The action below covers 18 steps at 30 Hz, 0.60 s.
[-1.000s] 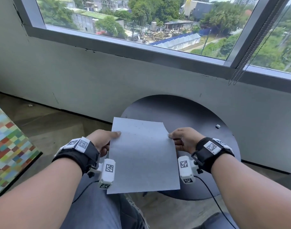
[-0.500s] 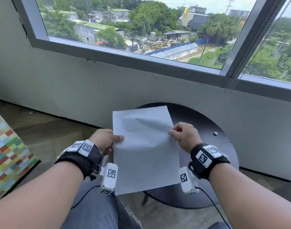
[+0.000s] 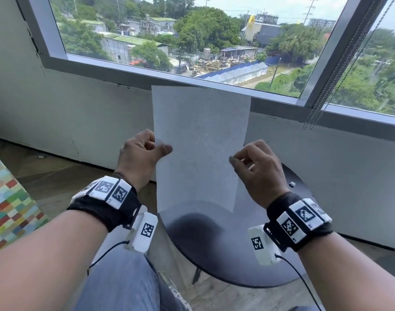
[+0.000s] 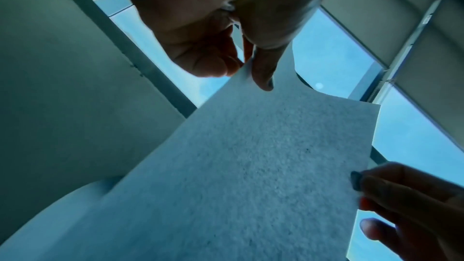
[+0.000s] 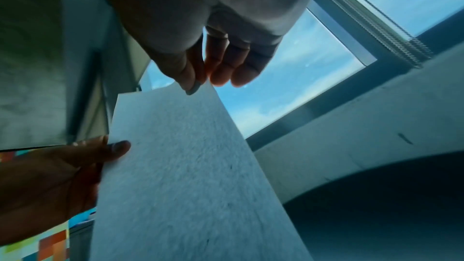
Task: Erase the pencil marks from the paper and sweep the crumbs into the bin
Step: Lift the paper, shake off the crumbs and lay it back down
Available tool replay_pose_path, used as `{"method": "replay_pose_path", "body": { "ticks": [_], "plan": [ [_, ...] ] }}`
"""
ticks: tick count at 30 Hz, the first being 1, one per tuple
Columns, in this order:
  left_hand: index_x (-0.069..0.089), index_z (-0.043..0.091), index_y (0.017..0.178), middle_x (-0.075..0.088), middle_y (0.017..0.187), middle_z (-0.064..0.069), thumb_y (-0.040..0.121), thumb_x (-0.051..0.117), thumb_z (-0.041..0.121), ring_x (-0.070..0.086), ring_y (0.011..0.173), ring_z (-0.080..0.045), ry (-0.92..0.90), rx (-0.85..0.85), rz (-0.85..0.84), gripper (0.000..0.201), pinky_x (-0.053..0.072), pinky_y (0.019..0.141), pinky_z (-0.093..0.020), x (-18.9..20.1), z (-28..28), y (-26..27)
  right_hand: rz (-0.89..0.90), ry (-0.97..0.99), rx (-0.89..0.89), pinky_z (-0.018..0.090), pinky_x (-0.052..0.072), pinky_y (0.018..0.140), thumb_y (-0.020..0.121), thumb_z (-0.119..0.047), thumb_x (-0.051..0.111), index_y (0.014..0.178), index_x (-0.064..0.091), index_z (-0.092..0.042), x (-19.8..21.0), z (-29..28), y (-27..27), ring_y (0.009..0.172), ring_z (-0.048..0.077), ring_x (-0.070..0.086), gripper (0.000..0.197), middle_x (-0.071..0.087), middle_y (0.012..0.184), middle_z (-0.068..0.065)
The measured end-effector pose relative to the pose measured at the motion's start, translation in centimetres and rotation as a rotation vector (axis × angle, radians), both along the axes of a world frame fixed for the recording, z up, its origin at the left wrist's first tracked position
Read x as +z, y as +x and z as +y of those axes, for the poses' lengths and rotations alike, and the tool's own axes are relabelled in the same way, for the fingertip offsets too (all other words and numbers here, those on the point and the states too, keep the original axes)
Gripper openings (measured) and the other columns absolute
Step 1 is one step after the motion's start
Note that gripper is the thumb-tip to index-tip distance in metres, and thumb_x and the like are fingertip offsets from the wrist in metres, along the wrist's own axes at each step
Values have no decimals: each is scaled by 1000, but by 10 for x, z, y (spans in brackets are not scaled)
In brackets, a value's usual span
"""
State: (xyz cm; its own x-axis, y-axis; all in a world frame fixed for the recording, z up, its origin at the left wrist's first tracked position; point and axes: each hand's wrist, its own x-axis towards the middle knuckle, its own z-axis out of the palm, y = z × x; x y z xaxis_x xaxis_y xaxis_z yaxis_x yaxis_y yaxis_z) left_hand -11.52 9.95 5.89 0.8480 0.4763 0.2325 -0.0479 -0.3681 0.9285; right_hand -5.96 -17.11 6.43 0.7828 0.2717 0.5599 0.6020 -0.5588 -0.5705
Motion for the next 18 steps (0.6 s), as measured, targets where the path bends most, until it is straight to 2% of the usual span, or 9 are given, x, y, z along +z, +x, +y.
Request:
{"method": "replay_pose_path", "body": {
  "ticks": [3, 5, 7, 9, 11, 13, 16, 18],
  "plan": [
    [61, 22, 76, 59, 61, 16, 84, 81, 40, 49, 55, -1, 125, 55, -98, 28, 43, 57, -21, 19, -8, -4, -111, 61, 39, 36, 54, 66, 91, -20, 72, 83, 68, -12, 8, 2, -9, 74, 7, 59, 13, 56, 94, -4],
    [59, 27, 75, 57, 58, 24, 87, 78, 42, 49, 55, 3, 165, 73, -126, 27, 40, 53, -14, 22, -10, -6, -163, 86, 47, 36, 54, 63, 92, -20, 71, 84, 67, -12, 3, 1, -14, 76, 10, 60, 13, 57, 95, -3],
    [64, 25, 80, 64, 69, 18, 88, 77, 40, 59, 65, -2, 189, 54, -24, 22, 50, 64, -24, 5, -7, -4, -103, 49, 34, 39, 54, 65, 91, -21, 72, 82, 65, -14, -14, 0, -16, 77, 6, 59, 13, 56, 94, -5],
    [69, 28, 81, 73, 84, 5, 89, 76, 32, 70, 86, -20, 213, -19, 220, 11, 57, 78, -36, -21, -3, -6, 24, -30, 4, 43, 54, 70, 91, -22, 72, 79, 65, -15, -34, -1, -18, 78, 1, 58, 15, 54, 91, -9],
    [70, 31, 77, 75, 90, -1, 89, 75, 27, 71, 94, -27, 238, -81, 366, 14, 57, 83, -38, -33, -2, -11, 78, -57, -17, 44, 53, 74, 91, -23, 71, 79, 65, -16, -39, -1, -18, 78, -2, 58, 16, 54, 91, -10],
    [69, 34, 71, 74, 84, 2, 90, 75, 27, 70, 91, -26, 259, -47, 313, 20, 55, 81, -36, -24, -3, -10, 37, -25, -19, 43, 54, 74, 91, -23, 71, 79, 65, -15, -26, 3, -17, 76, 3, 58, 15, 55, 93, -7],
    [68, 36, 72, 72, 81, 9, 91, 73, 35, 68, 86, -24, 228, 37, 86, 19, 54, 79, -35, 9, -5, -10, -73, 71, -3, 39, 54, 70, 92, -23, 69, 82, 65, -11, 5, 7, -17, 76, 12, 60, 16, 55, 94, -5],
    [65, 34, 76, 71, 82, 5, 92, 71, 39, 66, 87, -25, 212, 100, 5, 18, 53, 80, -36, 20, -5, -9, -142, 120, -1, 34, 53, 67, 92, -23, 68, 83, 66, -9, 14, 7, -18, 76, 13, 59, 16, 53, 94, -7]
  ]
}}
